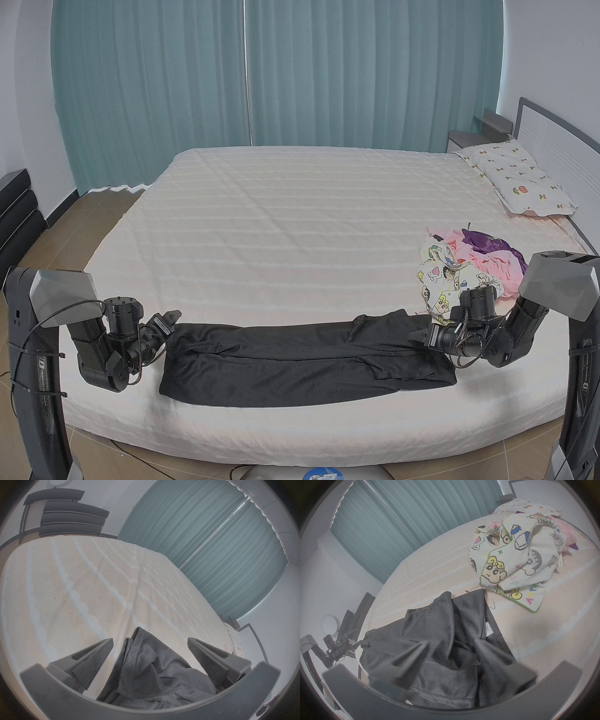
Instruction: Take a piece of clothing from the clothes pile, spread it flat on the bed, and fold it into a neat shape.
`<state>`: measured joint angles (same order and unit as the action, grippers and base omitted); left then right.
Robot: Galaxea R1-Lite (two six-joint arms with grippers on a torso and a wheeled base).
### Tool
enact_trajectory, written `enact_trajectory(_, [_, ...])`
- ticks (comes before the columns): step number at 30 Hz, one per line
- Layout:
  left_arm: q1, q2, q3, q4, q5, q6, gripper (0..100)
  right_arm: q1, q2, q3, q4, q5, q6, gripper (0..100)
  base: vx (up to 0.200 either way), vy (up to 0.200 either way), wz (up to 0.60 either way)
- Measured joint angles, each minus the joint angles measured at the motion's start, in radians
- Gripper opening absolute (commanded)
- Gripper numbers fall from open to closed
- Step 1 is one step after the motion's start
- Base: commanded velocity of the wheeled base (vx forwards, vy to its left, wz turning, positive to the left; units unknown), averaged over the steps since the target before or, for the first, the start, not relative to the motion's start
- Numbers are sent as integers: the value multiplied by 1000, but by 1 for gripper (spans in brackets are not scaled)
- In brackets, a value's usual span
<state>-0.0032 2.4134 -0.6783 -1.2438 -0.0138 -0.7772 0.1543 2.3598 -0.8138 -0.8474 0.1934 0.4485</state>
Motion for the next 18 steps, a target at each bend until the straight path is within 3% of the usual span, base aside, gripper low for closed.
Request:
enact_trajectory(9, [-7,-11,-35,49,16,106,100,17,-69,42,-1,-58,198,100,0,0,0])
enact_trajectory(12, [-14,-24,-38,54,37,76,100,29,-78,50,-1,-80,301,100,0,0,0])
enact_trajectory(16, [-36,-70,-27,95,83,-31,100,42,-85,68,-12,-98,437,100,0,0,0])
enact_trajectory(18, [-61,-91,-15,132,101,-55,100,45,-87,79,-25,-104,460,100,0,0,0])
